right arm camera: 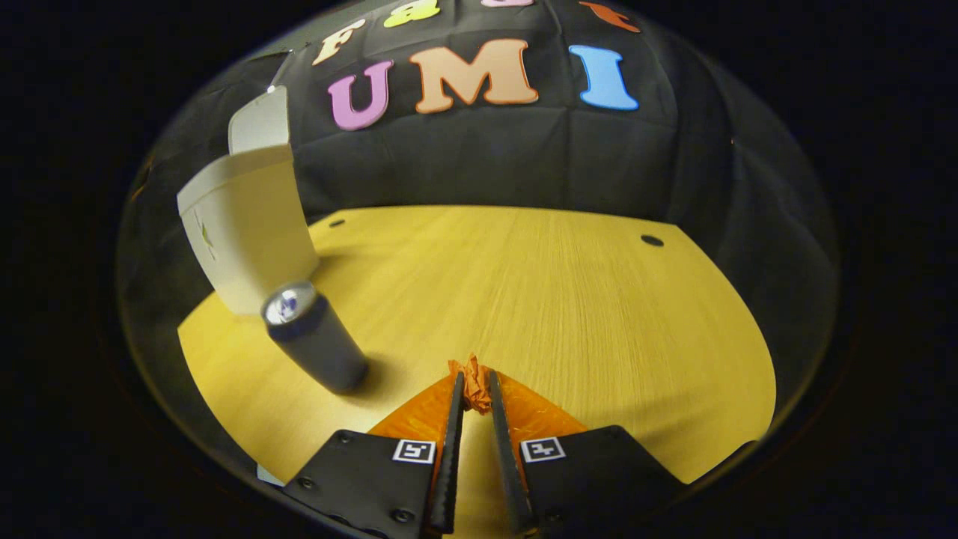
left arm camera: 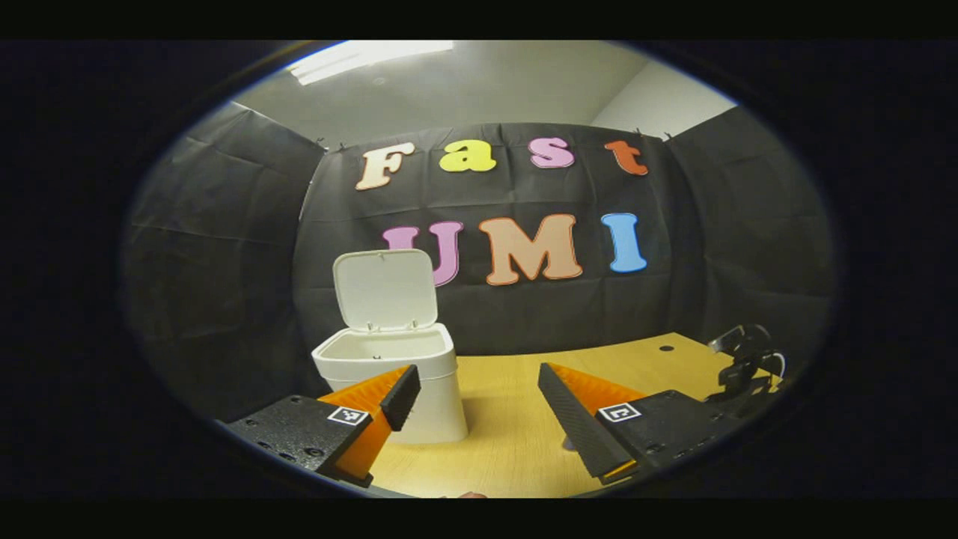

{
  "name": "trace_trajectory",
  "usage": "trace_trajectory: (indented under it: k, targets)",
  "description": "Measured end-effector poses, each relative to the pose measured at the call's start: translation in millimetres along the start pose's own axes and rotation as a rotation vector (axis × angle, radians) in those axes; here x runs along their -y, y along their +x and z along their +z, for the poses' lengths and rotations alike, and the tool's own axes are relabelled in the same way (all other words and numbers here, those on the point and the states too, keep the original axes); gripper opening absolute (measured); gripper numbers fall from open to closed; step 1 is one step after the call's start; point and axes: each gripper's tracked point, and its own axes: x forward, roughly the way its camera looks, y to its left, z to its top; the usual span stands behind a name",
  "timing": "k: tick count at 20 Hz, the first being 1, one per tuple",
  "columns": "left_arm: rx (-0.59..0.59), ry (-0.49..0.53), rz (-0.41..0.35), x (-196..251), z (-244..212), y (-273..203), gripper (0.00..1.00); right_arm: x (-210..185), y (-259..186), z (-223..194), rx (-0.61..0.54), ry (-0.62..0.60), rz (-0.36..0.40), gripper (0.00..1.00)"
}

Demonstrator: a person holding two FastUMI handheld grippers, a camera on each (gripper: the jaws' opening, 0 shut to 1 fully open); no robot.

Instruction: Press the lid of the desktop garbage bin to open it, pick up the crumpled paper on the desktop and throw it into the bin, then pick up the pop can on the desktop and drop it into the bin, and finally close the garbage bin lid.

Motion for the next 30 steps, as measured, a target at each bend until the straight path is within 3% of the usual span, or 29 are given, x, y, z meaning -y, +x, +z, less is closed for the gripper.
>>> trace_trajectory:
  k: [6,10,16,21,25,26,28,30]
  targets:
    - [0.031,-0.035,0.007,-27.2,3.7,12.1,0.95,-92.7,-58.2,167.1,0.316,-0.052,0.15,0.27]
    - [0.048,-0.038,0.043,-66.0,3.3,14.9,0.95,-182.8,-62.5,231.4,0.407,-0.1,0.289,0.27]
    - [0.031,-0.034,0.108,-136.8,-12.1,13.3,0.95,-326.7,-6.1,259.8,0.392,-0.157,0.44,0.27]
    - [0.004,-0.036,0.138,-179.3,-26.0,13.1,0.95,-382.6,39.6,249.6,0.326,-0.187,0.453,0.28]
    - [-0.008,-0.052,0.121,-184.8,-34.1,16.4,0.99,-385.0,46.6,248.6,0.337,-0.219,0.442,0.45]
    - [-0.009,-0.055,0.113,-182.7,-34.5,17.7,0.97,-386.5,46.2,250.1,0.335,-0.222,0.44,0.67]
    - [-0.004,-0.055,0.094,-175.3,-34.0,18.0,0.97,-381.0,36.5,248.4,0.338,-0.232,0.421,0.84]
    - [0.001,-0.057,0.065,-161.4,-31.4,20.3,0.96,-364.8,14.5,254.5,0.378,-0.234,0.391,0.86]
